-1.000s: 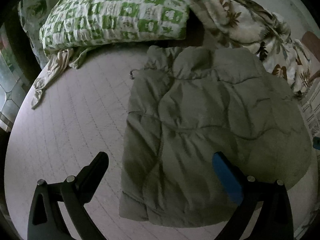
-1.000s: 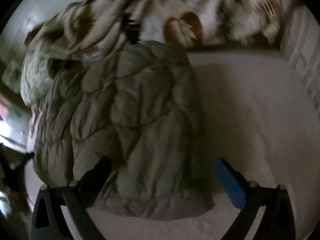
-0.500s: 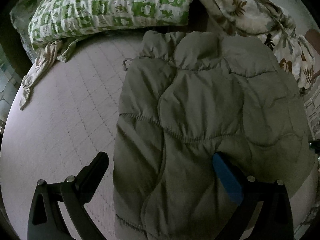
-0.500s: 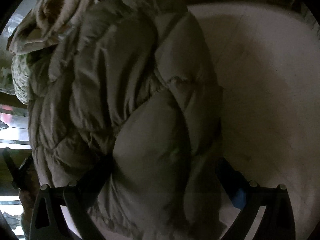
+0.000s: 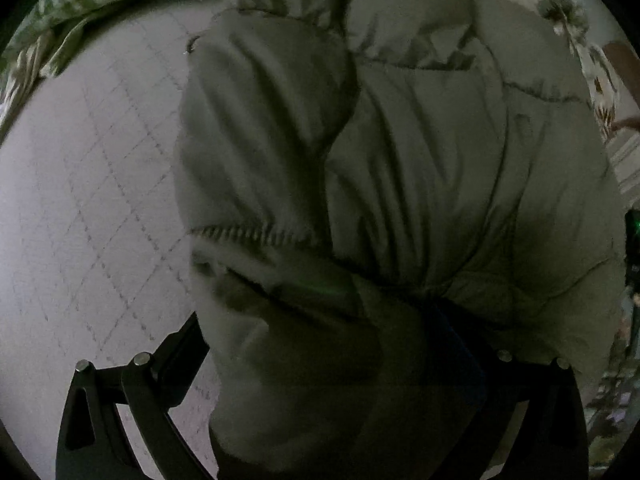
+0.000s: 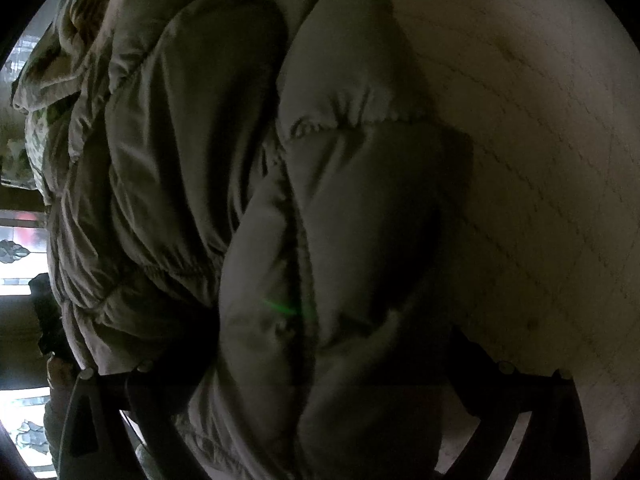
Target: Fold large clothes
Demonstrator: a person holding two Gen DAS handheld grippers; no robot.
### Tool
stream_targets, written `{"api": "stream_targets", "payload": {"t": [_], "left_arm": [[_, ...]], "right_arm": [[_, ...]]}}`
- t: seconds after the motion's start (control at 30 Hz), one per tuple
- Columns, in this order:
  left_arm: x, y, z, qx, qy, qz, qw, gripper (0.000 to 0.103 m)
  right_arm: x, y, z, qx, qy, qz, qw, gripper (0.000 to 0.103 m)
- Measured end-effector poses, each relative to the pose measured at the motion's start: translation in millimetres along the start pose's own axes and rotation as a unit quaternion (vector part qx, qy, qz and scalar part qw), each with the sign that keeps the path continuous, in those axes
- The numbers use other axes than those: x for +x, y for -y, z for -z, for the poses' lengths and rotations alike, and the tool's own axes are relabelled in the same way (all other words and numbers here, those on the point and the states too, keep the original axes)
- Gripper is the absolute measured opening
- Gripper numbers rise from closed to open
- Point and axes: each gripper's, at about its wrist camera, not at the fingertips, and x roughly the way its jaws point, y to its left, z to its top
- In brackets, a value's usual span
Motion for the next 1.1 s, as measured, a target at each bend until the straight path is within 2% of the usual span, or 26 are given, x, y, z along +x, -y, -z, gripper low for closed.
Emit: {"api": "stream_targets", "payload": {"t": [0.13, 0.3, 0.33, 0.37, 0.4, 0.43, 0.47, 0.6, 0.67, 0.8, 1.1], "left_arm": [[9, 5, -9, 0.001, -0.024, -0.008, 0.9997, 0.103], [10, 5, -11, -0.006, -0.024, -0.001, 0.9997, 0.102], [8, 3, -11, -0.004, -0.025, 0.006, 0.9997, 0.096], [3, 0, -8, -0.002, -0.024, 0.02, 0.9995, 0.084], [-2, 0, -7, 0.004, -0.022, 0.028, 0.9994, 0.079], [-6, 3, -6, 0.014, -0.019, 0.036, 0.9991, 0.066], [-8, 4, -6, 0.017, -0.018, 0.039, 0.9989, 0.059], [-21, 5, -6, 0.022, -0.01, 0.042, 0.9988, 0.041], [-30, 10, -4, 0.035, 0.002, 0.025, 0.9991, 0.035], [-45, 19, 3, 0.045, 0.03, -0.009, 0.9985, 0.031], [-86, 32, 18, 0.052, 0.063, -0.017, 0.9965, 0.027]], "right_arm": [[2, -13, -3, -0.006, 0.001, 0.013, 1.0, 0.103], [2, -24, -1, -0.012, 0.015, 0.022, 1.0, 0.103], [1, -25, 0, -0.013, 0.017, 0.022, 1.0, 0.101], [0, -26, 0, -0.013, 0.02, 0.017, 1.0, 0.096], [-3, -29, 1, -0.013, 0.026, 0.006, 1.0, 0.092], [-5, -32, 3, -0.015, 0.028, 0.002, 0.999, 0.083], [-8, -36, 4, -0.021, 0.031, 0.0, 0.999, 0.075], [-20, -57, 7, -0.043, 0.051, 0.01, 0.998, 0.056], [-27, -67, 10, -0.054, 0.064, 0.019, 0.996, 0.044], [-39, -84, 17, -0.067, 0.09, 0.036, 0.993, 0.036], [-78, -96, 56, -0.071, 0.142, 0.031, 0.987, 0.029]]}}
